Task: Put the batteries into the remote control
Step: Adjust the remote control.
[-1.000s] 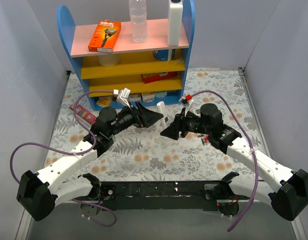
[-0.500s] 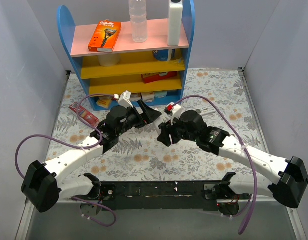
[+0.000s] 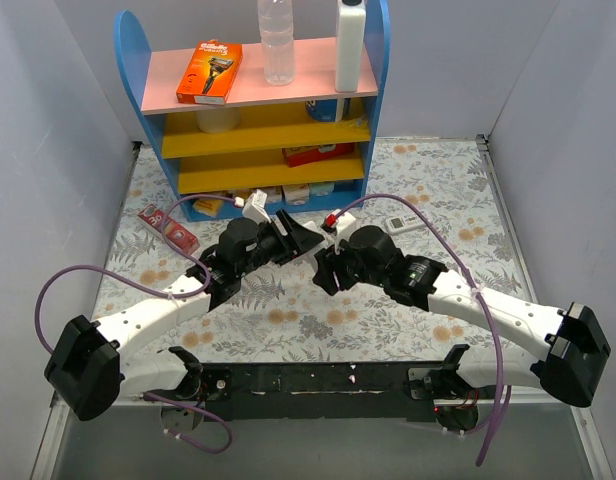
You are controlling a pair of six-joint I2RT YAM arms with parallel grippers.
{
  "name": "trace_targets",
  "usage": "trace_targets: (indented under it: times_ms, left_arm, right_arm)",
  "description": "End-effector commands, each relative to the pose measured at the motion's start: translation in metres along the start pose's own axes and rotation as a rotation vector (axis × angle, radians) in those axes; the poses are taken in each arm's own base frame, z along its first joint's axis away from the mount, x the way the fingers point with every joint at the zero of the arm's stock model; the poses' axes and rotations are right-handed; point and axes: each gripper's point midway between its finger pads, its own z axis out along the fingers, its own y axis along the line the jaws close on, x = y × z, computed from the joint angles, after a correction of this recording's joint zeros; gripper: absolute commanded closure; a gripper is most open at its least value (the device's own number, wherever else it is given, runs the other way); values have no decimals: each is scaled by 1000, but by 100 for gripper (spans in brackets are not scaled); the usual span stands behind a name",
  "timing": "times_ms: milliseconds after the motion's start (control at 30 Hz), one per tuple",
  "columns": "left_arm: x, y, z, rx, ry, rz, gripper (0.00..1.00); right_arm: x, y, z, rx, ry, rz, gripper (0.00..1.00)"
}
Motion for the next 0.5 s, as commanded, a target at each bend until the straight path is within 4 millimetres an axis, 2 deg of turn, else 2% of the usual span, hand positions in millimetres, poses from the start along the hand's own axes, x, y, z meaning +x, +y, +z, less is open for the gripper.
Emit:
trace_targets:
  times_ms: [0,100,133,167,233,267,300,333,367,400,467]
  left_arm:
    - [7,5,2,-4,12,-2,45]
    - [5,6,2,-5,2,2,63]
    - [5,6,3,-4,0,2,74]
    - [4,5,2,-2,-5,4,80]
    - [3,7,2,-4,-15,2,89]
    - [1,5,0,3,-26,3,97]
    - [-1,5,-1,4,-35,3,100]
    - [-2,9,-2,-7,-50,0,100]
    - [-5,5,-5,8,-68,0,100]
    - [-8,4,-7,14,-82,-2,100]
    - [-13,7,-11,12,-126,-16,100]
  right_arm:
    - [-37,11,-3,-19,-104,-17,99]
    - [-35,12,-2,-24,-103,-10,99]
    - [-35,13,-3,-26,-104,-9,99]
    - [-35,13,-3,-28,-106,-7,99]
    - [-38,15,-5,-36,-115,3,89]
    - [-39,16,-6,-40,-121,8,81]
    - [-42,19,-9,-55,-132,19,65]
    - [-43,18,-11,-53,-136,29,56]
    - [-44,19,-13,-55,-145,40,47]
    - [-48,20,-18,-59,-161,68,32]
    - [-51,20,-23,-57,-181,110,22]
